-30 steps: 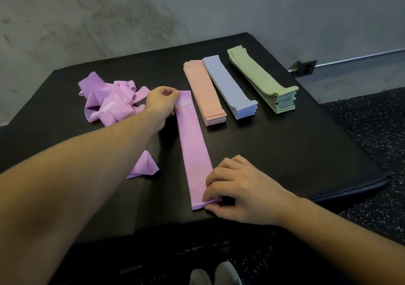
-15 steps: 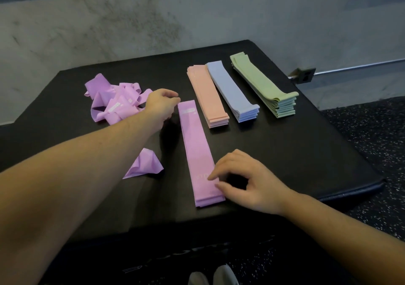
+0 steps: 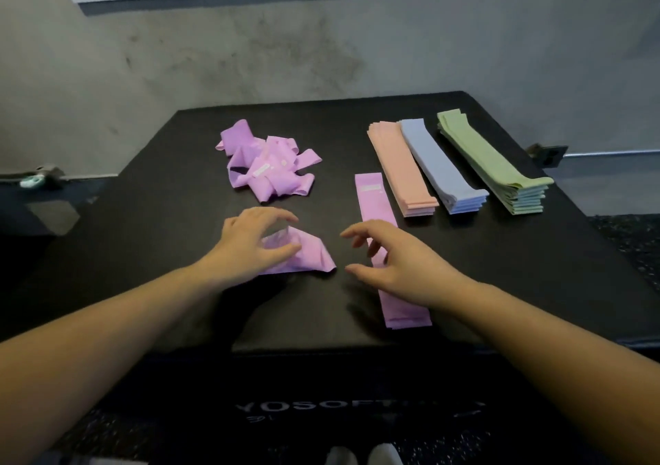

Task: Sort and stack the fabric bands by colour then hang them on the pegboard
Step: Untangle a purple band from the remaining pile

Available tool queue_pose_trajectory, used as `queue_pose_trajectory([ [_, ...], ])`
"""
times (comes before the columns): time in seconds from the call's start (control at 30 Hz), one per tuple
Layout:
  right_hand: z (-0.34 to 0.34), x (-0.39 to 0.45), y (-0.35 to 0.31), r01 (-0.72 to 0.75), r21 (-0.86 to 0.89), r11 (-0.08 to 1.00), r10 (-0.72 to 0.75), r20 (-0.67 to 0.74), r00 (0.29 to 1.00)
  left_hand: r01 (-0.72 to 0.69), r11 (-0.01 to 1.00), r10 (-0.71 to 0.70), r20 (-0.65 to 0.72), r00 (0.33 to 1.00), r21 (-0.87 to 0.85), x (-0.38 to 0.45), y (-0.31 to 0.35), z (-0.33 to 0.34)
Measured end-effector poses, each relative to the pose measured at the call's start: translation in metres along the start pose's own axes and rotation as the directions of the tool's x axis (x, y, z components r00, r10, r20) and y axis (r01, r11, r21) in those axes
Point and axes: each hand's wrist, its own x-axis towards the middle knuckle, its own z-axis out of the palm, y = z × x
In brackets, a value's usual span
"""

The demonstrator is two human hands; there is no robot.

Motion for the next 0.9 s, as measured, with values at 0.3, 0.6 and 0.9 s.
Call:
queue_pose_trajectory([
  [0.3, 0.031, 0.048, -0.031, 0.041, -0.233, 0.972, -0.001, 0.169, 0.986, 0.027, 0.996, -0.033, -0.064, 0.997, -0.088, -0.039, -0.032, 0.011],
  [0.6, 0.044, 0.051, -0.025, -0.089, -0.303, 0.949, 0.087, -0.021, 0.996, 0.04, 0.942, -0.101, -0.166, 0.981, -0.332, -0.05, -0.024, 0.013],
  [0.9, 0.016, 0.037, -0.061, -0.208, 0.596, 0.776, 0.334, -0.109, 0.936, 0.062, 0.894, -0.126, -0.116, 0.985, -0.445, -0.064, -0.001, 0.0],
])
